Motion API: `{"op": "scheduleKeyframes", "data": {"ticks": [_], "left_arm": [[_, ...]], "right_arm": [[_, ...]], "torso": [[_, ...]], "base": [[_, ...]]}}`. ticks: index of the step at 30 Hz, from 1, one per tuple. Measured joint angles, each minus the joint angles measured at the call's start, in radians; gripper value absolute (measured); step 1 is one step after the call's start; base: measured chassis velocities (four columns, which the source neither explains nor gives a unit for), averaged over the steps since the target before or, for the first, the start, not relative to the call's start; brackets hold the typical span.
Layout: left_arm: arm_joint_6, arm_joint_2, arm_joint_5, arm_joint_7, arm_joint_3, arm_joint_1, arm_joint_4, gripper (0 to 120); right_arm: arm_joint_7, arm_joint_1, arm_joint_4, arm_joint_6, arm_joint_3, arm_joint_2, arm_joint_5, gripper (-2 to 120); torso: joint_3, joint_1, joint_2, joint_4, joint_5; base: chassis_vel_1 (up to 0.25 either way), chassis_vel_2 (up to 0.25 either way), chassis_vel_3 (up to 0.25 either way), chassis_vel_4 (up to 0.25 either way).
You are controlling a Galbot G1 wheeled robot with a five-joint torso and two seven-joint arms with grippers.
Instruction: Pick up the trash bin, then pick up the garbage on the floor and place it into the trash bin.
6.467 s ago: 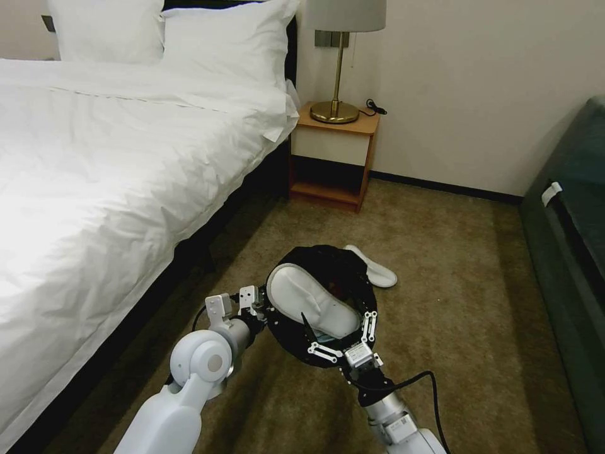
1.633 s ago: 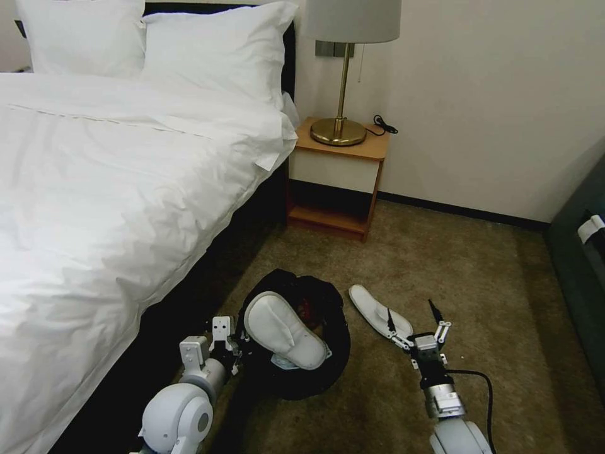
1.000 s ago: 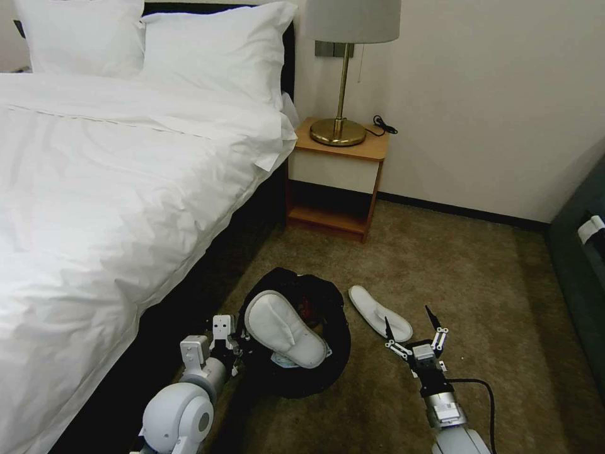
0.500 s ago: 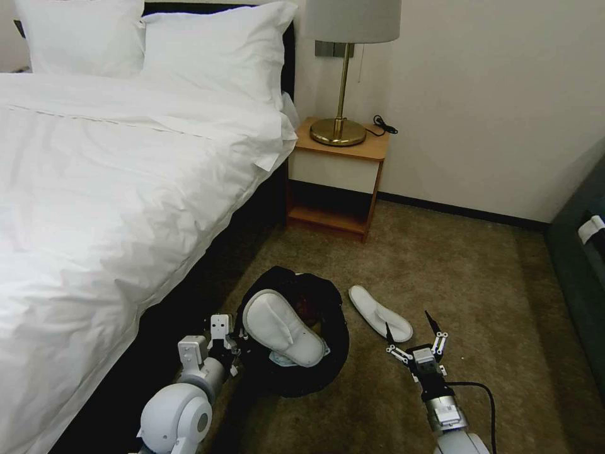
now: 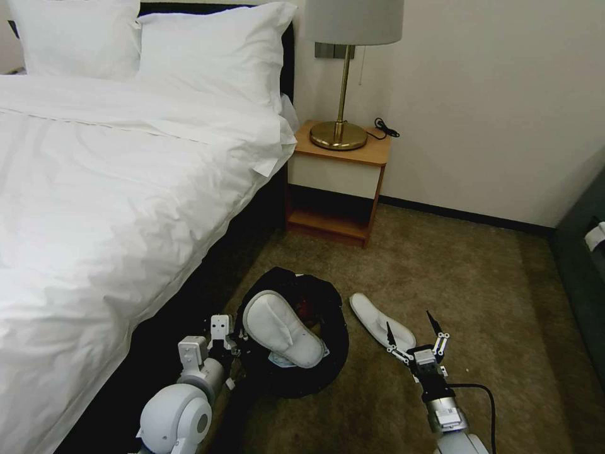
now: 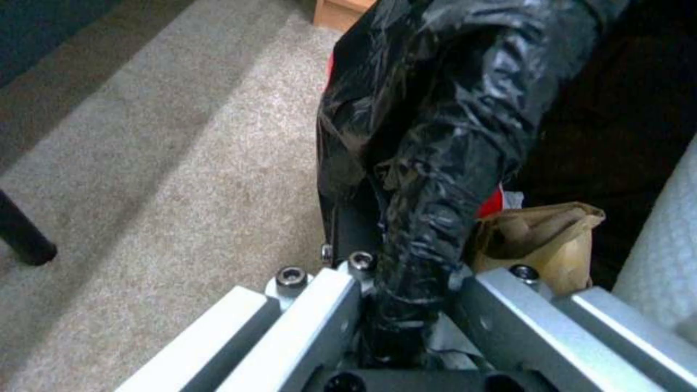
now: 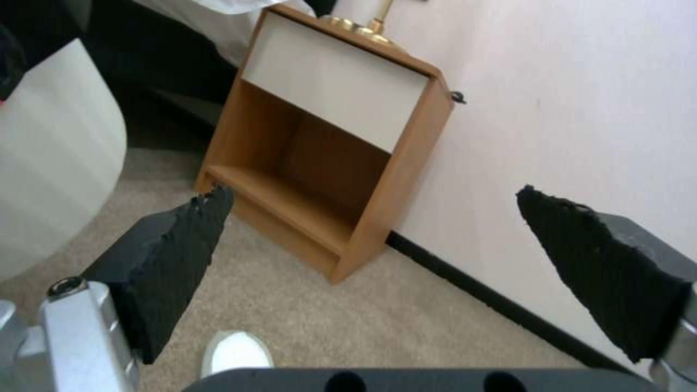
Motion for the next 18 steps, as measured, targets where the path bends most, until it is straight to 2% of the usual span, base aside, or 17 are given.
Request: {"op": "scheduleKeyframes", "data": {"ticks": [10,12,18], "left_arm": [[0.000,-0.006,0.003,0.002,0.001,0.000,0.001,0],[0.000,-0.012,0.005,0.002,0.000,-0.004,0.006,0],[0.000,-0.015,0.005,0.003,0.003,-0.015,0.016,0]], "right_arm": [[-0.031,0.003,-0.002,-0.012,-0.005,-0.027,0.002,100],[-0.121,0.013,-0.007,-0.037,-0.013,-0.068,0.048,100],[-0.188,0.046,-0.054,-0.069,-0.031,-0.124,0.085,100]], "torso": [[0.000,0.000,0.000,-0.0001,0.0000],[0.000,0.000,0.000,-0.0001,0.0000],[0.000,0.000,0.000,-0.0001,0.0000]], "base": [[-0.004,0.006,0.000,-0.004],[0.000,0.000,0.000,0.000],[0.000,0.000,0.000,0.000]]}}
